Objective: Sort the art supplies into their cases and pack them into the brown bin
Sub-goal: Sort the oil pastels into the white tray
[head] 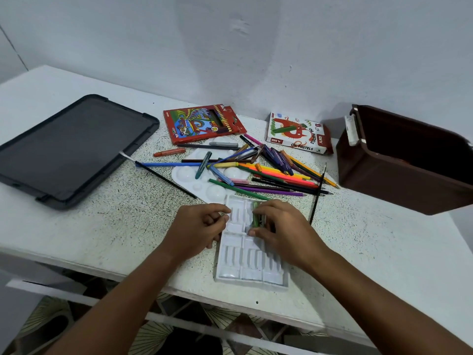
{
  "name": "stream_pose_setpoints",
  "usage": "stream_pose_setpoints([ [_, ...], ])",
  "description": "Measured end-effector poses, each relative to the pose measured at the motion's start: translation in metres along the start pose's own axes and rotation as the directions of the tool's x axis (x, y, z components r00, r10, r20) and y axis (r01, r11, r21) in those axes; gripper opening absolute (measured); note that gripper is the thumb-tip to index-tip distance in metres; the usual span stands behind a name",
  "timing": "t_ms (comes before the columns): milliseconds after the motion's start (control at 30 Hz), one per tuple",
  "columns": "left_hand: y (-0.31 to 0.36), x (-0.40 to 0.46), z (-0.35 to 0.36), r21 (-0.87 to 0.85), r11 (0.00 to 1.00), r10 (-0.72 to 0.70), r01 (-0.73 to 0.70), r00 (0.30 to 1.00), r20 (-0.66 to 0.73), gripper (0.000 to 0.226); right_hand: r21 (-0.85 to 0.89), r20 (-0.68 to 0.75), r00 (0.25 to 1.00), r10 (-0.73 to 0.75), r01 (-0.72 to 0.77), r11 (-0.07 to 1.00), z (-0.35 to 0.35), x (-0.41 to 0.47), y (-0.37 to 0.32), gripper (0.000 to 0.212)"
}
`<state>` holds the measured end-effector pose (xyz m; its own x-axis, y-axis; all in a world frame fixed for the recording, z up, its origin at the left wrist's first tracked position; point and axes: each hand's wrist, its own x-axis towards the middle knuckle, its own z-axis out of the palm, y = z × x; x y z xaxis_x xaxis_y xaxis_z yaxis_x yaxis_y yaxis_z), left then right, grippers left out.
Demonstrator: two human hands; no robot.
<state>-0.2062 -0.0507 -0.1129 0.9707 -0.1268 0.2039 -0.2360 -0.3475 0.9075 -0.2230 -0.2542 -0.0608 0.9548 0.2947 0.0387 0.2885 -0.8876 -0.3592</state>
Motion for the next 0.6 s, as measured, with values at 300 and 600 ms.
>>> stream_pose_setpoints([
  [300, 0.001, 0.000, -0.001, -0.012, 1.000, 0.006, -0.005, 1.000, 0.007, 0.014, -0.115, -0.110, 0.978, -0.177, 0.165, 0.980, 0.020, -0.001, 0.010, 0.026],
  [600, 0.001, -0.001, -0.003, -0.004, 1.000, 0.026, -0.025, 0.999, 0.023, 0.014, 0.020, -0.058, 0.998, -0.027, 0.029, 0.999, -0.011, 0.020, 0.014, 0.034],
])
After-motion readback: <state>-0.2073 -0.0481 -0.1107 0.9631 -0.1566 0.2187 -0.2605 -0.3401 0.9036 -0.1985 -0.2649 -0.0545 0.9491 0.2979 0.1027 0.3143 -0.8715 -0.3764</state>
